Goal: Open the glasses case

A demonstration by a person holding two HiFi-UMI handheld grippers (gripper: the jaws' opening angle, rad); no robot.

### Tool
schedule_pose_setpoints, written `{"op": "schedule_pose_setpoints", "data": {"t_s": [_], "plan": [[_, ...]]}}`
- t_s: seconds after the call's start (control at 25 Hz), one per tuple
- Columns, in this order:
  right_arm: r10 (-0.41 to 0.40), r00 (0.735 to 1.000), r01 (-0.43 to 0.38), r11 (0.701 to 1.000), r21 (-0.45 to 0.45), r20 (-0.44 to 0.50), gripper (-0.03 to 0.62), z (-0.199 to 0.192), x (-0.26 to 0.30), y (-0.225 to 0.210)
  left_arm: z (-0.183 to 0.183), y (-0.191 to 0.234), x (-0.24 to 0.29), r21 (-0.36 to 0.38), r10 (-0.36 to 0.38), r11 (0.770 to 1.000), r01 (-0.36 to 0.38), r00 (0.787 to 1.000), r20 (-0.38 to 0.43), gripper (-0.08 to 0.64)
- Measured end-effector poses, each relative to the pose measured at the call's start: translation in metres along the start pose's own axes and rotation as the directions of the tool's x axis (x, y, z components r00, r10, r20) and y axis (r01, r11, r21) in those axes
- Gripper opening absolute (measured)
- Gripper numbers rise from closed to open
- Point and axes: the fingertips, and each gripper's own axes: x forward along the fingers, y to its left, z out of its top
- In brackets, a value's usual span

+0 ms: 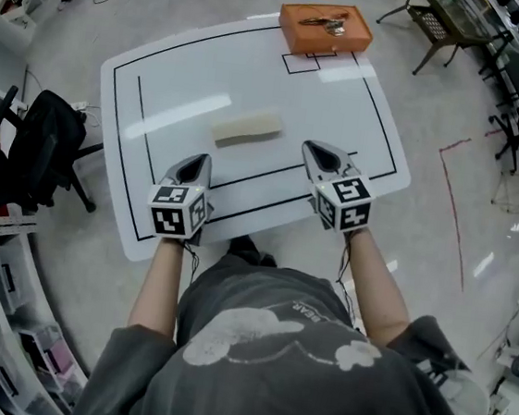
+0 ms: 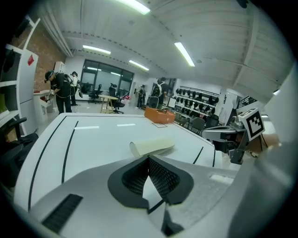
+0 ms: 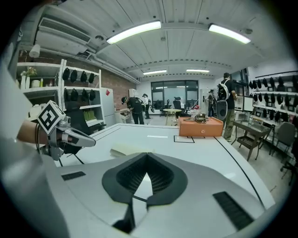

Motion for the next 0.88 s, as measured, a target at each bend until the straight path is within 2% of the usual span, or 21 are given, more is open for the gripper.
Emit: {"op": "schedule_pose_setpoints", "data": {"t_s": [0.24,0.56,0.88], "plan": [[-0.02,1.0,0.021,0.999,0.026,-0.008,0.002,0.002,0.026,-0.008,-0.007,0.003,0.032,0.006,-0.035,0.999,0.035,0.996,-0.08,0.002],[-0.034,0.999,0.034,0.999,0.015,-0.02,0.002,0.007,0.042,-0.011,-0.012,0.007,0.051,-0.014,-0.074,0.997,0.073,0.99,-0.12,0.002],[-0.027,0.999,0.027,1.0,0.008,-0.047,0.002,0.005,0.048,-0.018,-0.014,0.008,0.059,0.003,-0.049,0.999,0.05,0.988,-0.149,0.002]]}}
